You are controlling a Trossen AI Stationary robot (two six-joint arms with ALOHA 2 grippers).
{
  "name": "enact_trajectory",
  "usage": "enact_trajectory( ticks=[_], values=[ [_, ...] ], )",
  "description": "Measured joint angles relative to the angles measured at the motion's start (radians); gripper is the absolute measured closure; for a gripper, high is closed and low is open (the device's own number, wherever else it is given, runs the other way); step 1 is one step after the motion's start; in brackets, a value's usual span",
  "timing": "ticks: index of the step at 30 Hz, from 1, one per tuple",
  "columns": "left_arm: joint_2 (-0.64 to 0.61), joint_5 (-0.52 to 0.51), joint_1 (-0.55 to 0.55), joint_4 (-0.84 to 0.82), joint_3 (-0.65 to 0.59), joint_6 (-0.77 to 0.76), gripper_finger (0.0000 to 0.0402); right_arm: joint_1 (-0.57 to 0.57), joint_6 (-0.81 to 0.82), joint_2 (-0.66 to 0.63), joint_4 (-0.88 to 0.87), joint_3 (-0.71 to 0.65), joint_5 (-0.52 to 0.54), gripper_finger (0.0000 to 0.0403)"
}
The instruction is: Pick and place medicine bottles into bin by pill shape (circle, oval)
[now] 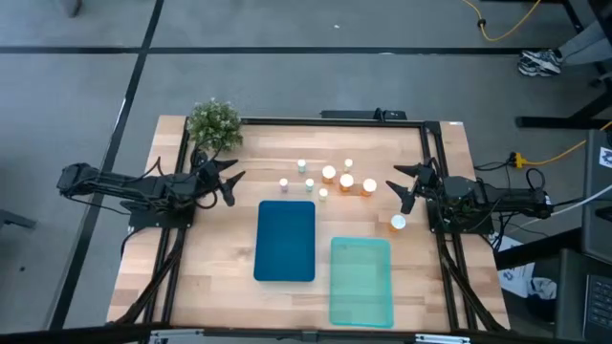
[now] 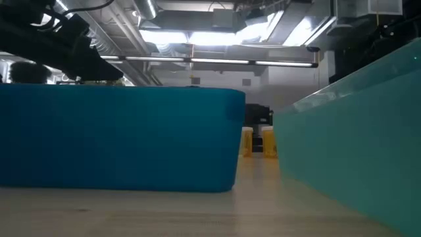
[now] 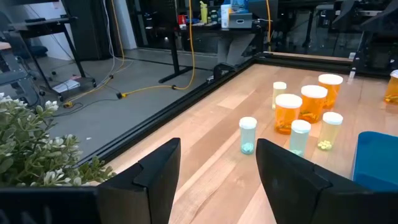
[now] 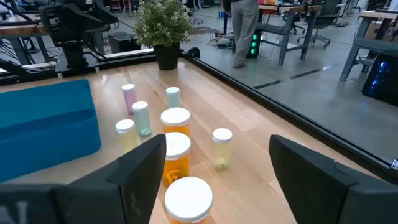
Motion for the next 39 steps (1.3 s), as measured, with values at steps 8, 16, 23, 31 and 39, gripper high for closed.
enact_trajectory(
  ticks=[8,16,23,31,39],
  values=[
    [0.0,0.0,0.0,0.0,0.0,0.0,0.02,0.0,0.0,0.0,0.0,0.0,0.0,0.0116],
    [0.0,0.0,0.0,0.0,0.0,0.0,0.02,0.0,0.0,0.0,0.0,0.0,0.0,0.0116],
    [0.0,0.0,0.0,0.0,0.0,0.0,0.02,-0.002,-0.077,0.0,0.008,0.0,0.028,0.0116],
    [0.0,0.0,0.0,0.0,0.0,0.0,0.02,-0.003,-0.245,0.0,0.016,0.0,0.079,0.0116],
    [0.0,0.0,0.0,0.0,0.0,0.0,0.02,-0.003,0.081,0.0,0.038,0.0,0.028,0.0116]
  ],
)
